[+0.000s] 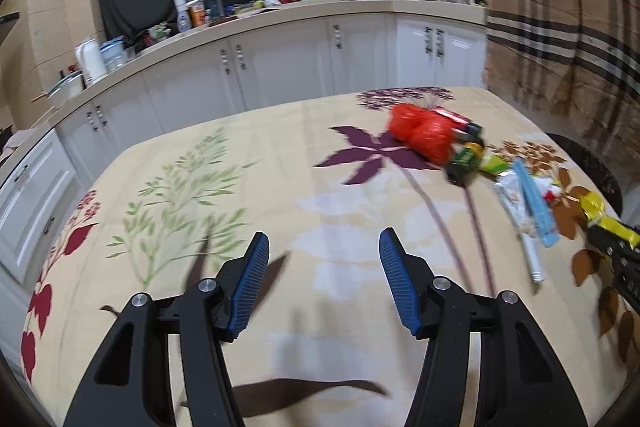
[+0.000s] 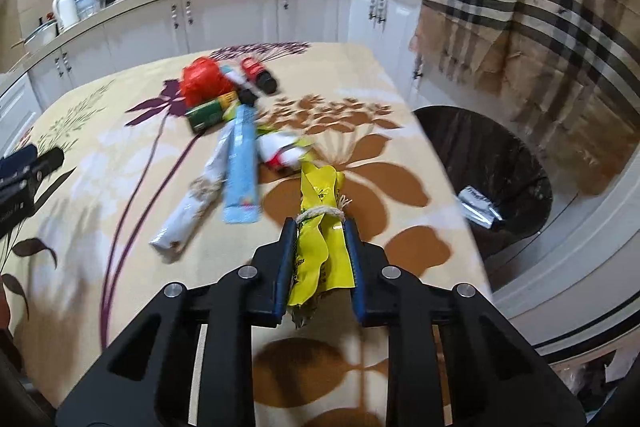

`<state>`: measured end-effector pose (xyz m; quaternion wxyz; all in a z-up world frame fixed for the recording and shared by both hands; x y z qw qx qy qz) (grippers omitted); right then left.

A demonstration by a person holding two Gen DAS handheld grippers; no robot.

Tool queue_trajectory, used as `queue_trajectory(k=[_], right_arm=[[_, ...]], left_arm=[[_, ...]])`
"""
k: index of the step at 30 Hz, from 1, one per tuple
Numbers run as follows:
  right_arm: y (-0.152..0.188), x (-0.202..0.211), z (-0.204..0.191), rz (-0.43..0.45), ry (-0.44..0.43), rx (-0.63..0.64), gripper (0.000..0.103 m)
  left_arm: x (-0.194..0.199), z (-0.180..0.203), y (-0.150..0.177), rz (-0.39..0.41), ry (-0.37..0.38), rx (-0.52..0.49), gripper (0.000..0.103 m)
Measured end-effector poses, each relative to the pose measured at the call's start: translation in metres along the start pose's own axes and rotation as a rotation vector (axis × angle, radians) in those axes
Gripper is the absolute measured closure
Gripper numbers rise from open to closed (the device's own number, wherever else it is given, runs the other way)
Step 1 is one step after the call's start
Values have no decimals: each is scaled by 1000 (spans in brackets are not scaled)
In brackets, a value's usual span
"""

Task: Collect trash
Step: 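Grasp the yellow bag with the right gripper while the left gripper grasps a white tube, then carry both items over the bin and open both grippers to drop them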

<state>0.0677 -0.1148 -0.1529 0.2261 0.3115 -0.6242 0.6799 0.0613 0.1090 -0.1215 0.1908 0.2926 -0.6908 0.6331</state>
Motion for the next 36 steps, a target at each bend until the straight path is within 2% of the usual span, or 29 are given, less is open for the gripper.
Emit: queue_trajectory(k=[8,16,24,25,30,33,36], right_arm=[[-9,-3,39,30,34,-44,80],[-13,-7,71,42,34,-86,80],[-16,-8,80,44,6,-99,80],[-17,-8,80,45,3,-100,80],[-19,-7,82,50,-4,-105,80],[-19,-7,81,51,-7,-105,80],[-19,-6,82,52,-5,-107,80]], left_arm=[[-2,59,-7,-6,68,-62,46],[-16,112,-1,-69,146,-82,46],[-27,135,5,-124,176,-115,47],[-27,138,7,-132,186,-119,49],[-30,142,13,-167,225,-120,86],[-27,141,12,-157,244,-109,87],[-19,136,7,-117,233,-104,87]])
Point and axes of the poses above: each gripper's, at about its wrist camera, not at the fingertips, and x roughly against the way its jaws point, z to its right, y to its underside, the point moved 9 cm from there along -x, roughly the way its jaws point
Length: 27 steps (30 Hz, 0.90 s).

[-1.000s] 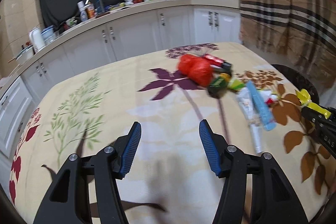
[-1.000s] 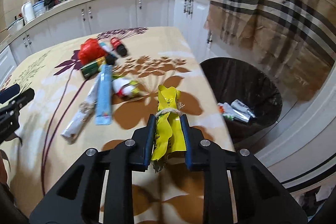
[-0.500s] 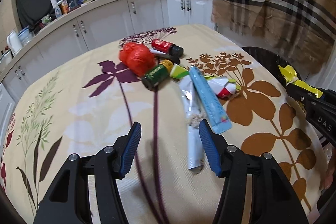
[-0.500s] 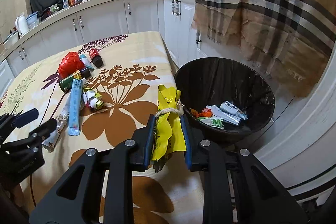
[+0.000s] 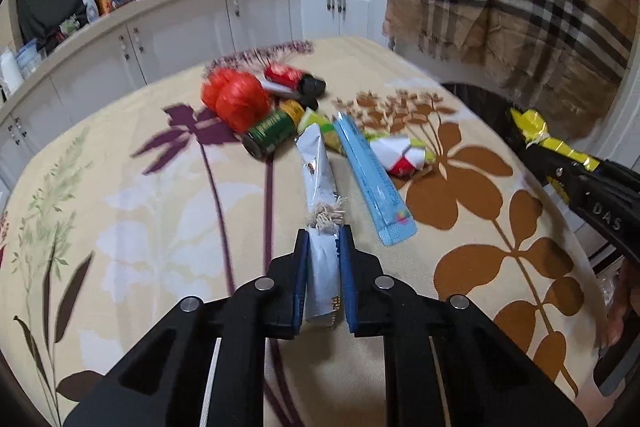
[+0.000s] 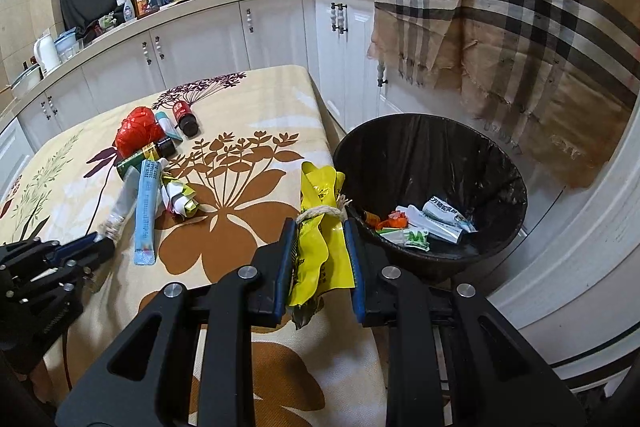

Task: Collect trash
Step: 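Carry both items over the bin and open both grippers to drop them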

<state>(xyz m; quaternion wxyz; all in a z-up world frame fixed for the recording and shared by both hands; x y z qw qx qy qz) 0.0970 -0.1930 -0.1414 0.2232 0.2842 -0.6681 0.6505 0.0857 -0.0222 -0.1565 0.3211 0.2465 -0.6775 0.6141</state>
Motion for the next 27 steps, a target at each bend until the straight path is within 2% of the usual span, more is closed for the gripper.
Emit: queue_trajectory(k=[3,8,17,21,27], right_arm=[[-5,2,1,15,9,1,80],[-24,8,12,69,41,-1,80],[-73,4,54,172,134,-22,80],[-88,-7,78,183,174,-44,80],[-94,-29,106,168,211,-76,80]], left_arm=[[15,-2,-11,62,-27,-14,87],[30,10,-51,185,-15,-25,87],[12,57,-125,310,65,-41,87],[-6,85,-142,319,76,-94,87],[-41,114,-156,269,90,-133,87]])
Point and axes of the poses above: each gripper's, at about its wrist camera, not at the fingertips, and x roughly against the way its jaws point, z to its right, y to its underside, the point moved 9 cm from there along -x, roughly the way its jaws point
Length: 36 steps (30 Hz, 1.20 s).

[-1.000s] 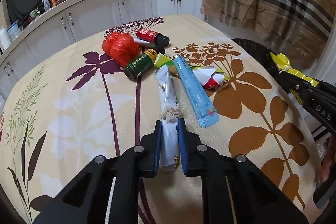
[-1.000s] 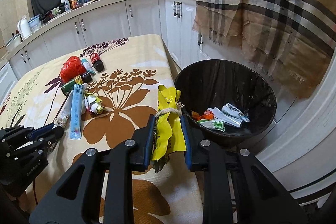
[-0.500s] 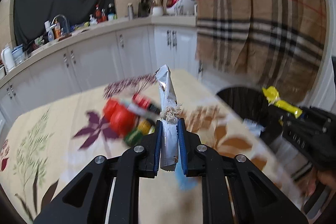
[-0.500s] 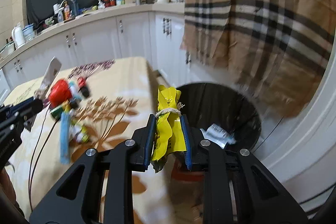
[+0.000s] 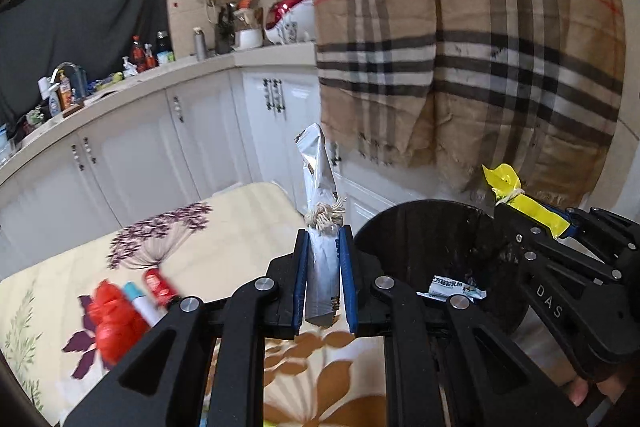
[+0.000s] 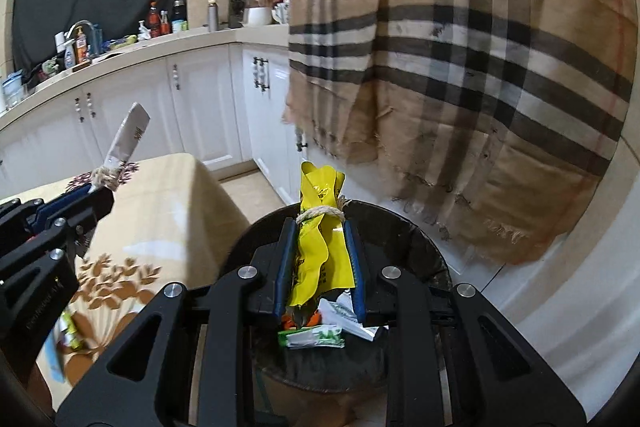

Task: Collect trash
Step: 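Carry both items over the bin and open both grippers to drop them, then move both open tools back over the table toward the remaining trash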

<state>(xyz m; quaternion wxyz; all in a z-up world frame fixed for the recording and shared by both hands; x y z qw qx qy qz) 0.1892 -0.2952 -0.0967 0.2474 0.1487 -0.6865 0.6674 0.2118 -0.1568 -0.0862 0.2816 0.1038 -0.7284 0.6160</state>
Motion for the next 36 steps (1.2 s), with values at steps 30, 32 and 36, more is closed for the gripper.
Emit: queue_trajectory(k=[30,32,36], right_arm=[[12,-13,-22,-56,-35,-9,38],[12,-4,-40,-59,-69,14,38],[17,14,-74,-73,-133,59,38]], left_arm=[[8,-41,22,-70,-100,27,34],[21,-60,34,-79,-127,51,33],[48,-106,61,-107,-192,106,33]])
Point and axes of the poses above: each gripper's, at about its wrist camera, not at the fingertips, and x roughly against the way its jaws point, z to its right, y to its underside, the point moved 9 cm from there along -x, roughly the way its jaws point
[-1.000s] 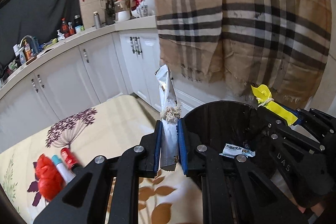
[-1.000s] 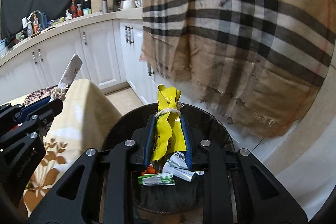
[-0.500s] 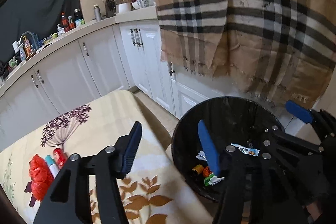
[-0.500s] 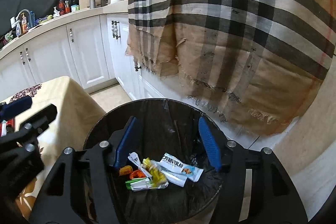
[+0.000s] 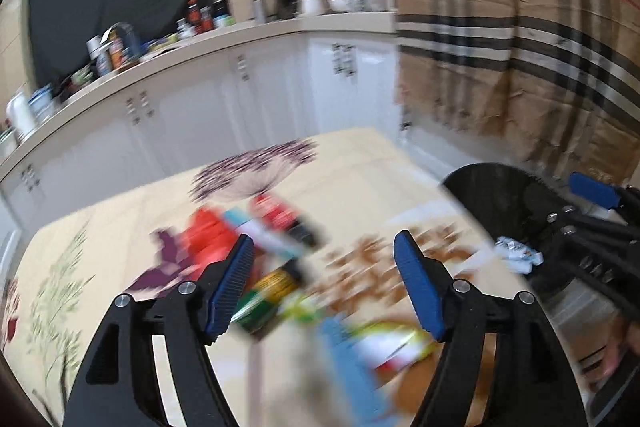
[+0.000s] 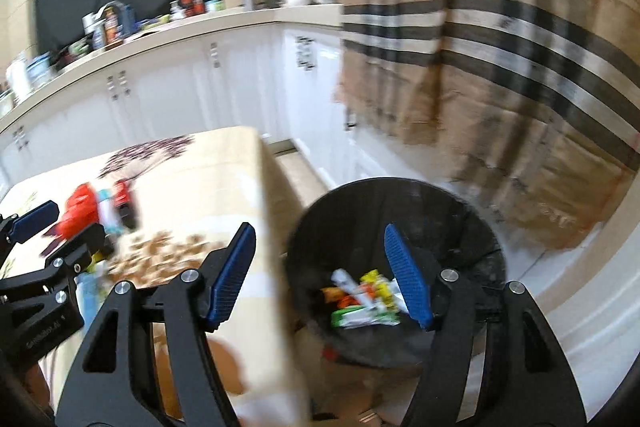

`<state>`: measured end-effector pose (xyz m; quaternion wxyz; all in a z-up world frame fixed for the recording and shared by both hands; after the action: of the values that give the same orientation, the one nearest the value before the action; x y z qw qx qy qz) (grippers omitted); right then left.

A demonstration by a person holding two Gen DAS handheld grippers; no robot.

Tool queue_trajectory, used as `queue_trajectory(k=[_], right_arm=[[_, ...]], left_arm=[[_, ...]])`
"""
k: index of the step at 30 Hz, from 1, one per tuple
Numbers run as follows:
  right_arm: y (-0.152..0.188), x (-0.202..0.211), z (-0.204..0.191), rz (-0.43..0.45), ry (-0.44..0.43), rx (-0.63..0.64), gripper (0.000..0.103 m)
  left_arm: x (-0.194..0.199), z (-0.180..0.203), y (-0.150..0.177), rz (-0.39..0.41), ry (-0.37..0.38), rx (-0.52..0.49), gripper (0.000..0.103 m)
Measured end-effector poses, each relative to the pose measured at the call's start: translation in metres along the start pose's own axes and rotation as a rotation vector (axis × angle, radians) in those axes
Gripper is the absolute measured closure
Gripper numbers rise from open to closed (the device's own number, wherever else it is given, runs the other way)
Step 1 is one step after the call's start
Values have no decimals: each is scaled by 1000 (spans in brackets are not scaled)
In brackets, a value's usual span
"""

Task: Collect trash
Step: 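Move both open tools back over the table toward the remaining trash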

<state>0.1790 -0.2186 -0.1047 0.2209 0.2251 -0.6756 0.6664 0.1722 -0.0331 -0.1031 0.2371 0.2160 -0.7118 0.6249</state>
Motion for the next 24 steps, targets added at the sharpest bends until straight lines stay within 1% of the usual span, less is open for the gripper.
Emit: queue_trajectory(k=[7,10,16,20,23,24], right_arm=[[21,13,-60,-50,-78,96,38],[34,13,-80,-81,-103,126,38],[56,8,-110,-152,-136,194,38],[65,3,-127,-189,-156,233,39],[68,-2,-136,-203,-160,251,40],[69,-4,-139,-209,-162,256,42]], left_arm=[[24,-82,36,-35,-120,93,33],[33,-112,52,-54,-165,133,32],[45,-161,78,-80,-230,193,32],[49,-180,90,-92,-248,230,32],[51,-187,93,-93,-255,241,32],[52,-190,95,-93,-255,246,32]])
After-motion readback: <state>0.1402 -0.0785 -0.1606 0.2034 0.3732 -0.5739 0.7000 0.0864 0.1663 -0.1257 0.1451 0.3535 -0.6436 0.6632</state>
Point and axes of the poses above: each gripper's, at about its wrist camera, not at the fingertips, and x roughly against the way its jaws point, z to its right, y to its underside, the point moved 9 cm from there along -x, roughly the way its jaws point
